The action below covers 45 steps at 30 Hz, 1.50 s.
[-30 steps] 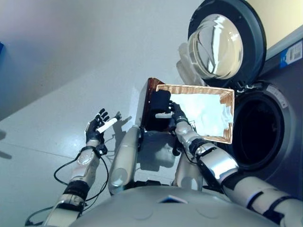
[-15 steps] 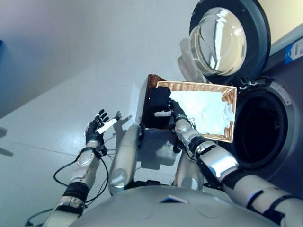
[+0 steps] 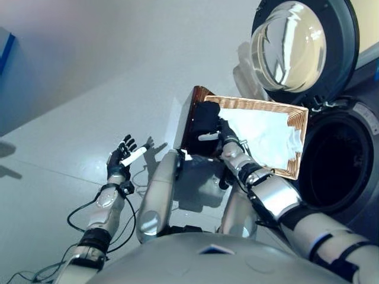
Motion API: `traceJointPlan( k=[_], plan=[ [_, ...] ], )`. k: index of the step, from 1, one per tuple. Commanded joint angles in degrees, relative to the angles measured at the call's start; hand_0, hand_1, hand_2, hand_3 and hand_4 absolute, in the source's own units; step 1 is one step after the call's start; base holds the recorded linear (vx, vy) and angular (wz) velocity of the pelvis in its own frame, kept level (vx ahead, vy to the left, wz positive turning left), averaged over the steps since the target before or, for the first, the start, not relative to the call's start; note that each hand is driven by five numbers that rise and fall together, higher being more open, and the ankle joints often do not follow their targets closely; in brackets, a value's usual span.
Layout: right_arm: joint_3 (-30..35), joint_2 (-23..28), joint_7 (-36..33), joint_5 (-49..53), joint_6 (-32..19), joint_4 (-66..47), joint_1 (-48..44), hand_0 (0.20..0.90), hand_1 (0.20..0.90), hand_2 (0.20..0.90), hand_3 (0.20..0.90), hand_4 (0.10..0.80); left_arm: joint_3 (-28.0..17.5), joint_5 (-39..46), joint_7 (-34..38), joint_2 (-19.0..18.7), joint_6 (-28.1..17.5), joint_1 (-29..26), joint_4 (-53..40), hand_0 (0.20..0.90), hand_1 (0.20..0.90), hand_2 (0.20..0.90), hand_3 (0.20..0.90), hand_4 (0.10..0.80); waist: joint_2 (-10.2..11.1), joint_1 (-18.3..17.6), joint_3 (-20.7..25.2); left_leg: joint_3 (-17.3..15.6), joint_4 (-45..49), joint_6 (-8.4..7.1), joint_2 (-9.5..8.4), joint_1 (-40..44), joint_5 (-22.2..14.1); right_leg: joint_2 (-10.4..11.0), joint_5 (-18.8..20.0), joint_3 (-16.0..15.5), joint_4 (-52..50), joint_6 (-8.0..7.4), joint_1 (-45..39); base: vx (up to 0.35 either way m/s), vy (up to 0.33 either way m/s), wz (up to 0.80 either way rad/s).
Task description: Pick up the clothes and place them into the washing machine
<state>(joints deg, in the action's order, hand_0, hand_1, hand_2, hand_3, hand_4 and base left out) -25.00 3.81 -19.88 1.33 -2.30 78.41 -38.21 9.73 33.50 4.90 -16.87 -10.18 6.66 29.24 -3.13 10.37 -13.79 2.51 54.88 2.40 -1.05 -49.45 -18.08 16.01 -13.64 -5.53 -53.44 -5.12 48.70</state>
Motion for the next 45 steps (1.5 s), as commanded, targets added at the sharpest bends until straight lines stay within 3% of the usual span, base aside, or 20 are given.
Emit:
traceJointPlan(
  k=[1,20,27,33,37,42,45],
  plan=[
    [-0.50,-4.54,2.60,-1.87,-1.06,1.24,-4.28,0.200,0.200,0.200,0.200,0.300,0.57,0.03,-0.03,-4.25,-3.40,-1.84,-6.18,0.900,0.900,0.900,0.900,0.800,-2.06,2.88,0.89,-0.38,1.00,-0.09,-1.94,0.21,-1.60,0.90,-4.66,-0.04,-2.35,1.61,-1.89,0.009,0.005,0.11],
    [2.06,-3.61,1.90,1.68,-2.03,1.38,-3.28,0.200,0.200,0.200,0.200,0.300,0.03,0.01,0.03,-4.05,-3.45,-1.47,-5.21,0.900,0.900,0.900,0.900,0.800,-1.43,1.73,1.98,-0.52,-1.10,0.02,-1.41,1.11,-0.98,0.37,-3.66,0.24,-0.86,1.51,-1.92,0.006,0.000,-0.01],
    [7.33,-0.50,2.74,13.90,-6.08,-1.78,-1.08,0.200,0.200,0.200,0.200,0.300,-0.78,0.21,-0.07,-3.95,-3.69,-1.54,-4.11,0.900,0.900,0.900,0.900,0.800,-0.51,0.50,2.03,-0.73,-5.70,-0.23,-0.89,3.34,0.83,-0.24,-1.72,0.22,2.79,1.40,-3.39,0.003,-0.007,0.00],
    [12.90,3.62,7.35,29.75,-10.83,-7.86,4.03,0.200,0.200,0.200,0.200,0.300,-2.20,1.10,-1.31,-3.95,-3.98,-0.65,-3.96,0.900,0.900,0.900,0.900,0.800,0.87,-1.38,2.01,-1.75,-11.68,-0.60,-0.12,6.58,2.94,-1.27,0.81,0.82,8.53,1.15,-5.77,0.010,-0.023,-0.02],
    [14.71,5.36,10.11,35.20,-12.18,-10.17,6.29,0.200,0.200,0.200,0.200,0.300,-2.81,1.58,-2.04,-3.53,-4.18,-0.60,-3.53,0.900,0.900,0.900,0.900,0.800,1.26,-2.24,1.78,-2.44,-14.46,-0.67,0.02,8.19,4.00,-1.71,2.11,1.07,11.43,0.88,-7.00,0.007,-0.020,-0.19],
    [17.32,7.74,13.59,41.62,-13.54,-13.22,9.18,0.200,0.200,0.200,0.200,0.300,-3.42,2.52,-2.97,-2.79,-4.86,-1.03,-2.74,0.900,0.900,0.900,0.900,0.800,1.80,-3.67,1.24,-3.68,-19.87,-0.76,-0.01,11.47,6.24,-2.71,4.10,1.88,16.54,0.54,-9.49,0.014,-0.019,-0.16],
    [19.42,8.90,16.16,45.45,-14.42,-15.27,11.44,0.200,0.200,0.200,0.200,0.300,-3.83,2.83,-3.81,-1.83,-5.23,-1.46,-1.71,0.900,0.900,0.900,0.900,0.800,1.99,-4.64,1.19,-4.33,-24.66,-0.72,0.08,13.57,9.66,-3.07,7.49,1.84,21.12,0.59,-11.06,-0.056,-0.026,-0.14]
  ],
)
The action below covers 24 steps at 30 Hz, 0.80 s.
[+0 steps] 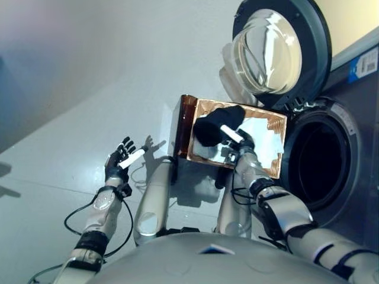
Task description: Pick up the clothes and place them into the washing machine
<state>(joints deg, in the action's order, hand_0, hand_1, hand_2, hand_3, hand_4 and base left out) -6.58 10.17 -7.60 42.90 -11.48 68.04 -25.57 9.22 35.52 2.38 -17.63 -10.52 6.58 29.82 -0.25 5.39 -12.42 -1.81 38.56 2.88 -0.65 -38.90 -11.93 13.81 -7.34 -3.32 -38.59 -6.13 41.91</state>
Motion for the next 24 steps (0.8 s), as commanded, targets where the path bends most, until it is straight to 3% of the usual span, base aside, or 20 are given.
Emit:
traceJointPlan(
  k=[1,7,14,24],
  plan=[
    [0.99,2.55,3.89,3.90,-5.23,-4.92,-1.19,0.200,0.200,0.200,0.200,0.300,-3.32,0.81,-1.29,-1.07,-4.89,-1.37,-2.29,0.900,0.900,0.900,0.900,0.800,-0.91,0.34,-0.23,-0.01,-8.39,-1.20,-0.32,3.11,3.53,-0.87,1.21,-0.37,6.32,1.60,-4.36,0.021,-0.033,-0.21],
    [6.88,2.05,7.34,12.55,-7.73,-8.88,4.44,0.200,0.200,0.200,0.200,0.300,-4.07,1.25,-2.00,0.76,-5.74,-2.04,-0.29,0.900,0.900,0.900,0.900,0.800,-1.24,-1.44,0.63,-0.02,-17.64,-2.37,-0.16,8.60,7.30,-1.38,3.78,-0.74,13.59,0.89,-9.18,0.048,-0.023,-0.09],
    [16.57,-0.11,4.00,20.47,-11.90,-5.02,7.91,0.200,0.200,0.200,0.200,0.300,-4.22,1.95,-1.44,3.44,-6.54,-2.13,2.81,0.900,0.900,0.900,0.900,0.800,-2.45,-3.43,2.71,-0.81,-31.02,-3.67,0.70,18.46,11.92,-2.49,7.48,-0.20,24.95,-0.39,-17.02,0.068,-0.014,-0.14],
    [22.47,2.13,2.85,27.58,-14.54,-3.63,6.00,0.200,0.200,0.200,0.200,0.300,-2.28,2.85,-1.78,4.53,-6.98,-0.28,1.62,0.900,0.900,0.900,0.900,0.800,-4.70,-3.80,4.15,-2.02,-34.67,-4.28,1.09,21.16,13.48,-3.07,8.48,1.06,27.43,-0.53,-18.22,0.023,-0.006,-0.11]
  ],
)
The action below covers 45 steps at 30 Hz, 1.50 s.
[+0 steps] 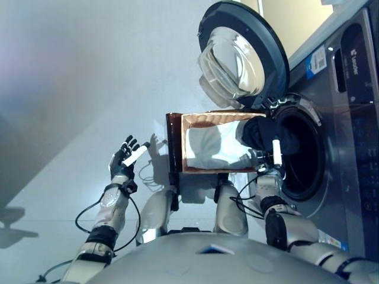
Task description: Pick up the clothes and place them into the washing machine
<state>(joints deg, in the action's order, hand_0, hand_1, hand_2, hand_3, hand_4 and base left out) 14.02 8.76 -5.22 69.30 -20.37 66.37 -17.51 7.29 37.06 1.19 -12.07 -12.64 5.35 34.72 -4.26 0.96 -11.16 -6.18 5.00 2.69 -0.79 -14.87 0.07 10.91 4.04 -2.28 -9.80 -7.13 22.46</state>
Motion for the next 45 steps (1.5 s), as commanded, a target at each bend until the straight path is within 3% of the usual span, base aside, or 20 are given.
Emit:
traceJointPlan(
  k=[1,13,15,22,29,35,42,43,45],
  plan=[
    [2.36,4.09,0.17,1.46,-5.91,-1.99,-2.59,0.200,0.200,0.200,0.200,0.300,-0.15,1.49,-0.65,-1.00,-4.91,1.20,-3.95,0.900,0.900,0.900,0.900,0.800,-1.04,0.74,2.86,2.28,-0.80,-4.09,1.26,-3.09,1.36,-0.13,-2.98,0.00,-1.60,0.51,1.45,0.005,-0.010,-0.05],
    [12.38,10.99,-5.19,9.68,-11.99,-0.23,-10.65,0.200,0.200,0.200,0.200,0.300,2.93,2.77,-0.58,-1.75,-4.68,2.52,-6.40,0.900,0.900,0.900,0.900,0.800,-4.20,1.14,3.11,2.95,2.68,-4.00,1.20,-6.69,-0.17,-0.19,-4.33,0.37,-4.49,0.55,4.92,-0.004,-0.002,-0.01],
    [13.06,12.33,-6.08,10.03,-13.18,-0.64,-12.00,0.200,0.200,0.200,0.200,0.300,3.18,3.25,-0.45,-2.11,-4.88,2.20,-7.40,0.900,0.900,0.900,0.900,0.800,-4.43,0.88,2.13,3.17,6.91,-3.72,1.09,-9.02,-2.04,-0.45,-5.73,0.97,-7.20,0.91,6.36,-0.067,-0.018,0.02],
    [12.35,14.67,-7.83,7.86,-13.18,0.13,-13.74,0.200,0.200,0.200,0.200,0.300,3.73,2.88,0.27,-3.34,-4.67,1.40,-8.37,0.900,0.900,0.900,0.900,0.800,-3.89,0.29,-0.37,3.29,23.16,-3.39,2.29,-16.37,-9.23,-1.25,-11.32,1.83,-20.88,2.78,12.33,-0.048,-0.037,0.02],
    [11.75,13.33,-7.32,7.57,-13.34,-0.67,-13.06,0.200,0.200,0.200,0.200,0.300,2.44,2.94,0.37,-3.49,-4.44,2.05,-8.76,0.900,0.900,0.900,0.900,0.800,-2.97,0.17,-0.24,2.80,29.73,-3.25,3.01,-20.17,-12.10,-1.32,-13.42,1.81,-26.35,3.56,16.15,-0.009,-0.006,-0.05],
    [12.95,13.52,-8.08,9.22,-14.00,0.35,-15.73,0.200,0.200,0.200,0.200,0.300,1.75,3.50,0.19,-4.88,-4.76,3.34,-12.08,0.900,0.900,0.900,0.900,0.800,-3.50,1.13,0.24,2.77,33.21,-3.16,2.56,-24.65,-13.23,-0.92,-14.59,2.30,-30.21,4.14,20.50,-0.050,0.004,0.06],
    [15.10,20.66,-11.01,9.29,-14.39,3.16,-20.06,0.200,0.200,0.200,0.200,0.300,1.30,4.08,-0.10,-6.88,-4.87,4.90,-16.58,0.900,0.900,0.900,0.900,0.800,-4.30,2.23,1.12,2.70,38.48,-2.71,2.23,-29.45,-15.01,-0.48,-16.56,3.12,-35.90,4.81,25.79,-0.030,0.008,0.07],
    [15.59,23.02,-11.56,9.27,-14.53,3.27,-20.77,0.200,0.200,0.200,0.200,0.300,1.15,4.13,-0.22,-7.40,-4.88,5.05,-17.80,0.900,0.900,0.900,0.900,0.800,-4.29,2.42,1.65,3.19,40.08,-2.84,2.10,-29.77,-16.69,-0.49,-18.49,3.43,-37.94,4.67,26.13,-0.042,0.001,0.12],
    [16.18,25.01,-12.05,9.15,-14.34,3.44,-20.92,0.200,0.200,0.200,0.200,0.300,1.30,4.39,-0.41,-7.54,-4.73,5.21,-18.26,0.900,0.900,0.900,0.900,0.800,-4.26,2.33,1.50,2.96,41.21,-2.62,2.18,-31.19,-15.86,-0.22,-18.01,3.07,-38.92,5.00,27.40,-0.030,-0.004,0.10]
  ],
)
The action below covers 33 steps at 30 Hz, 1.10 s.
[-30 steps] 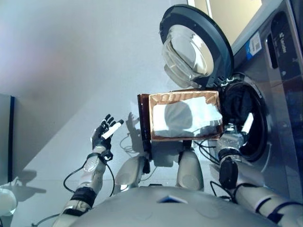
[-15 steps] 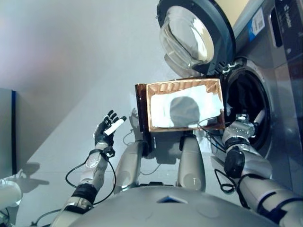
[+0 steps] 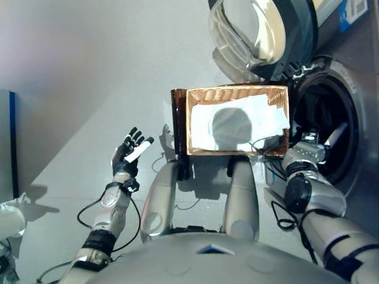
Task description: Pick up the clothes and place them into the washing machine
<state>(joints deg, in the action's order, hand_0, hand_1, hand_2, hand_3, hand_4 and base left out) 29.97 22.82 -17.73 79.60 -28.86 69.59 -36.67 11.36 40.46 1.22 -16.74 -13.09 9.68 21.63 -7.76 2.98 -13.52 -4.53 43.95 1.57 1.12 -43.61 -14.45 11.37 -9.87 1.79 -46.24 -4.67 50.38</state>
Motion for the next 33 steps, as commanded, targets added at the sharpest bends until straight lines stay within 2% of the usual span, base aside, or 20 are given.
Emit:
traceJointPlan(
  k=[1,6,12,13,15,16,24,25,28,29,31,32,33],
  plan=[
    [0.31,11.72,0.13,-1.26,-5.80,0.43,-1.84,0.200,0.200,0.200,0.200,0.300,-2.65,1.23,-0.63,-2.96,-4.18,0.88,-5.21,0.900,0.900,0.900,0.900,0.800,-0.64,0.32,4.26,1.81,2.66,-1.61,0.24,-1.98,-2.58,-0.91,-5.40,-0.78,-3.24,2.30,-0.80,0.040,-0.006,0.11],
    [0.42,17.03,-1.58,-1.38,-5.10,3.02,-3.21,0.200,0.200,0.200,0.200,0.300,-2.37,2.07,-1.15,-4.07,-3.48,1.67,-5.52,0.900,0.900,0.900,0.900,0.800,-0.30,0.47,4.47,1.58,5.12,-1.65,0.52,-3.08,-3.80,-0.75,-6.04,-0.76,-5.45,2.34,0.31,-0.004,0.001,0.02],
    [0.39,20.44,-3.87,-2.05,-4.22,6.51,-3.58,0.200,0.200,0.200,0.200,0.300,-2.40,2.09,-1.68,-5.13,-2.95,2.88,-6.15,0.900,0.900,0.900,0.900,0.800,-0.20,0.52,5.49,1.15,4.96,-1.48,0.56,-3.66,-3.55,-0.91,-5.65,-0.45,-5.39,2.44,1.36,-0.009,0.001,-0.02],
    [-0.11,20.84,-4.22,-2.78,-3.41,7.01,-3.62,0.900,0.900,0.900,0.900,0.800,-2.48,2.01,-1.70,-5.31,-2.89,2.92,-6.08,0.900,0.900,0.900,0.900,0.800,-0.18,0.55,5.72,1.15,4.96,-1.51,0.60,-3.55,-3.99,-0.97,-5.98,-0.28,-5.54,2.30,1.53,0.000,0.000,0.00],
    [-0.43,21.18,-4.37,-2.65,-2.56,7.93,-3.56,0.900,0.900,0.900,0.900,0.800,-2.60,2.16,-1.79,-5.52,-2.91,2.90,-6.35,0.900,0.900,0.900,0.900,0.800,-0.21,0.41,5.60,0.42,4.65,-1.17,0.77,-4.17,-2.74,-0.81,-4.42,-0.17,-4.93,2.59,2.25,-0.050,0.017,-0.01],
    [-0.51,21.16,-4.33,-2.61,-2.55,8.00,-3.64,0.900,0.900,0.900,0.900,0.800,-2.68,2.17,-1.78,-5.52,-2.86,2.94,-6.40,0.900,0.900,0.900,0.900,0.800,-0.20,0.51,6.01,0.78,4.63,-1.40,0.69,-3.61,-3.89,-1.06,-5.57,0.18,-5.21,2.28,1.86,-0.022,0.016,-0.05],
    [-0.79,19.99,-2.90,-1.53,-1.93,8.59,-3.22,0.900,0.900,0.900,0.900,0.800,-3.04,2.95,-2.27,-5.43,-2.79,3.23,-5.89,0.900,0.900,0.900,0.900,0.800,-0.12,0.33,6.70,-0.10,3.01,-1.19,0.71,-3.15,-3.24,-0.89,-4.67,0.54,-3.82,2.20,1.78,-0.002,0.007,-0.01],
    [-0.72,19.61,-2.81,-1.35,-2.00,8.59,-3.10,0.900,0.900,0.900,0.900,0.800,-3.05,3.01,-2.27,-5.30,-2.74,3.28,-5.65,0.900,0.900,0.900,0.900,0.800,-0.11,0.25,6.48,-0.56,2.37,-0.85,0.73,-3.52,-1.87,-0.67,-3.15,0.29,-3.10,2.47,2.12,0.006,0.020,-0.03],
    [-1.17,18.58,-1.90,-1.38,-1.22,8.40,-2.67,0.900,0.900,0.900,0.900,0.800,-3.24,3.44,-2.56,-5.17,-2.78,3.28,-5.50,0.900,0.900,0.900,0.900,0.800,0.05,0.37,7.16,-0.45,0.01,-0.94,0.34,-2.01,-1.96,-0.67,-3.14,0.71,-1.37,1.95,0.90,0.005,0.029,-0.06],
    [-2.99,17.60,-0.17,-2.46,0.18,7.86,-2.33,0.900,0.900,0.900,0.900,0.800,-3.41,3.60,-2.80,-5.24,-3.01,3.14,-5.32,0.900,0.900,0.900,0.900,0.800,0.24,0.36,6.86,-1.12,-1.91,-0.54,0.26,-1.75,-0.04,-0.51,-1.05,0.48,0.26,2.03,0.82,-0.077,0.036,-0.01],
    [-4.29,16.79,1.27,-3.07,0.82,6.99,-1.92,0.900,0.900,0.900,0.900,0.800,-3.73,3.64,-3.01,-5.10,-3.27,3.24,-5.12,0.900,0.900,0.900,0.900,0.800,0.46,0.30,6.98,-0.84,-3.65,-0.75,0.02,-0.16,-0.50,-0.70,-1.52,0.85,1.42,1.53,-0.45,-0.002,0.016,-0.03],
    [-5.84,15.99,2.93,-4.01,2.29,7.52,-0.98,0.900,0.900,0.900,0.900,0.800,-3.82,3.66,-3.32,-5.15,-3.30,3.26,-4.80,0.900,0.900,0.900,0.900,0.800,0.79,0.22,6.61,-1.56,-5.81,-0.45,-0.16,0.24,1.51,-0.42,0.88,0.61,3.90,1.43,-0.85,-0.009,0.041,-0.09],
    [-6.26,15.79,3.06,-4.23,2.41,7.47,-0.94,0.900,0.900,0.900,0.900,0.800,-4.02,3.62,-3.37,-5.12,-3.40,3.27,-4.79,0.900,0.900,0.900,0.900,0.800,0.89,0.19,6.52,-1.74,-7.28,-0.48,-0.34,1.02,2.22,-0.41,1.60,0.67,5.15,1.27,-1.47,-0.098,0.042,-0.11]
  ],
)
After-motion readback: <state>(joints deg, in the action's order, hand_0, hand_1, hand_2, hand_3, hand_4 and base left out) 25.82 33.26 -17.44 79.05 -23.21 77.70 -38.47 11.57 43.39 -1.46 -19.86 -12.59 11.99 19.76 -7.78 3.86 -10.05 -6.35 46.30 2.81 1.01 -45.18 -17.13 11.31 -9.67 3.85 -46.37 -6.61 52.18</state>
